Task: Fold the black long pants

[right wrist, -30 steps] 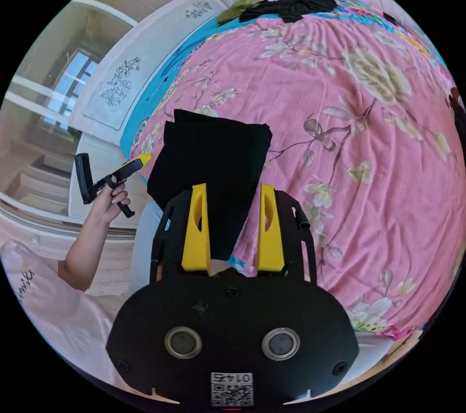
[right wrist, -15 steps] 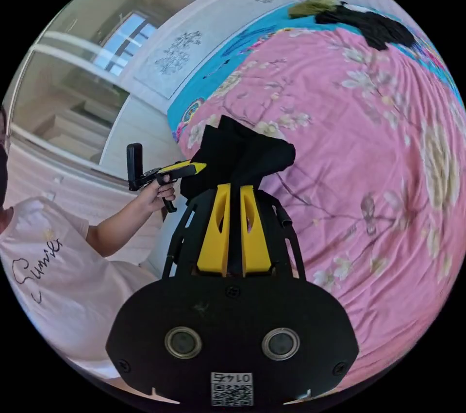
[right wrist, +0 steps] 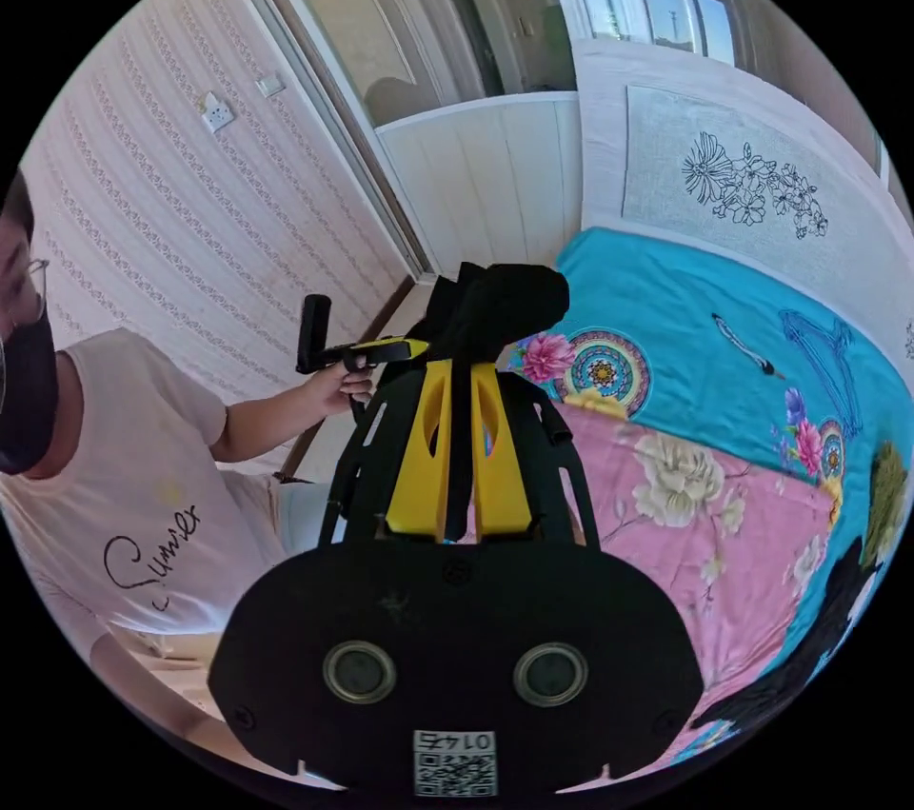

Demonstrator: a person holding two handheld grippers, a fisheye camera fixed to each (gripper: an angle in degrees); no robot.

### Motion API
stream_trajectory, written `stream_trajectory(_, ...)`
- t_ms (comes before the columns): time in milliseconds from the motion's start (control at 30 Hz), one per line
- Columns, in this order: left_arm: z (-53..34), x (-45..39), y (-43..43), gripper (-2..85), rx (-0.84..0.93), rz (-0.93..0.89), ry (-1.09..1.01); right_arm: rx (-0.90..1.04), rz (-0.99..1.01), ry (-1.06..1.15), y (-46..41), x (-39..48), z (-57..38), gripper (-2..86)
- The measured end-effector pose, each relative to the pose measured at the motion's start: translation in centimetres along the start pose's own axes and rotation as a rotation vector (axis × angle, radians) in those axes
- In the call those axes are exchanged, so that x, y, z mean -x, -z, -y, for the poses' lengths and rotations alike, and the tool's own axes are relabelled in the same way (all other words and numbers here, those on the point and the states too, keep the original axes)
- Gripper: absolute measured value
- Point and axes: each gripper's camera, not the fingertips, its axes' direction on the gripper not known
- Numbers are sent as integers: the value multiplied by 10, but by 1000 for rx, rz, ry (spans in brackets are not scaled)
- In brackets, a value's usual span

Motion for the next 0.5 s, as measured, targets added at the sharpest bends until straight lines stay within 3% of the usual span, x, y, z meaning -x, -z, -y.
stream_trajectory(100,13,1,-59,64,-69,83,52,72,-165,-147,-24,-69,50,35)
stream_trajectory(167,24,16,-118,77,21,195,97,133,-347,-356,-39,-116,62,54)
stream_trajectory(333,17,30,-169,69,248,307,48,77,-328,-401,-40,-117,15,84)
stream_trajectory(500,-8,-2,-131,66,207,313,-103,60,-303,-371,-21,-54,-90,85)
